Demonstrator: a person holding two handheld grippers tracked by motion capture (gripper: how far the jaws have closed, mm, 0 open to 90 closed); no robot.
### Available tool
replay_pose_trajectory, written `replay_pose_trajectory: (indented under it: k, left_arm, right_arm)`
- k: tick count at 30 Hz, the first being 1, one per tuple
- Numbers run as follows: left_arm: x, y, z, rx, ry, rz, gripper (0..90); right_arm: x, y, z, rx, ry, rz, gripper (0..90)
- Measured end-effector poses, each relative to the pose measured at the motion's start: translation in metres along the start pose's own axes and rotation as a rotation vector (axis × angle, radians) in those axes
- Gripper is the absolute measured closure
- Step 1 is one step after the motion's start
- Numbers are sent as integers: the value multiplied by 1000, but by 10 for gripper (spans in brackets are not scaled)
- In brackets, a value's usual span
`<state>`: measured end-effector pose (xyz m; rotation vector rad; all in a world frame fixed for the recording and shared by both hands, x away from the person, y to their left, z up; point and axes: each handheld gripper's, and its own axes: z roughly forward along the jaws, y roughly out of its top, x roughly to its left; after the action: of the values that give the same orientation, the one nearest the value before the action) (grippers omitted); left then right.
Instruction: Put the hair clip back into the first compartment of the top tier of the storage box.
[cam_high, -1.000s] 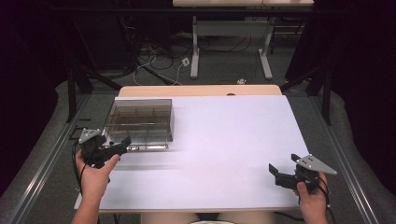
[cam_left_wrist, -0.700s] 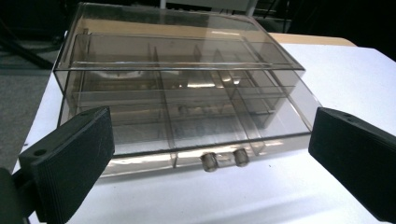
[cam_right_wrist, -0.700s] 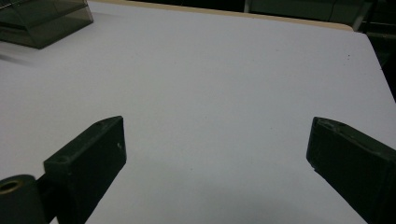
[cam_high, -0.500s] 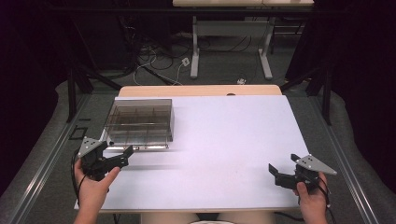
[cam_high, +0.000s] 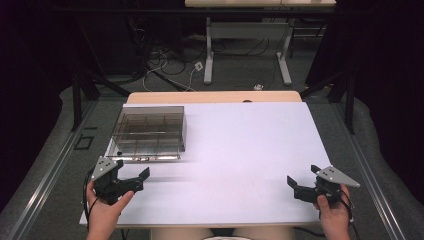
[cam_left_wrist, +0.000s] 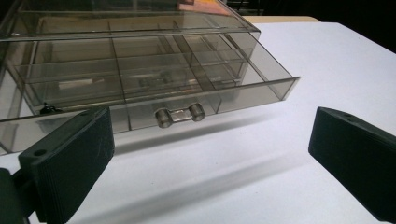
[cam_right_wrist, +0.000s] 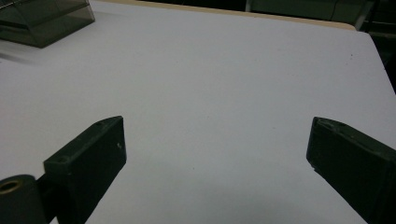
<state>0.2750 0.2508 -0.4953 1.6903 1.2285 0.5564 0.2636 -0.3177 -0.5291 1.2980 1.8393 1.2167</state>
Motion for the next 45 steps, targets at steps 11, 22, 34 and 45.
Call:
replay_pose_trajectory:
  k: [11,22,34,45]
  left_arm:
    - [-3,-10,3,-5,-25,27,6]
    - [-4,-16,8,20,-22,41,6]
    - [-3,-19,10,33,-16,45,6]
    - [-3,-19,10,34,-15,43,6]
  right_arm:
    - [0,0,1,13,10,-12,45]
    - [2,-1,4,7,24,-25,45]
    - [2,-1,5,6,19,-28,45]
    - [1,-1,4,25,17,-21,45]
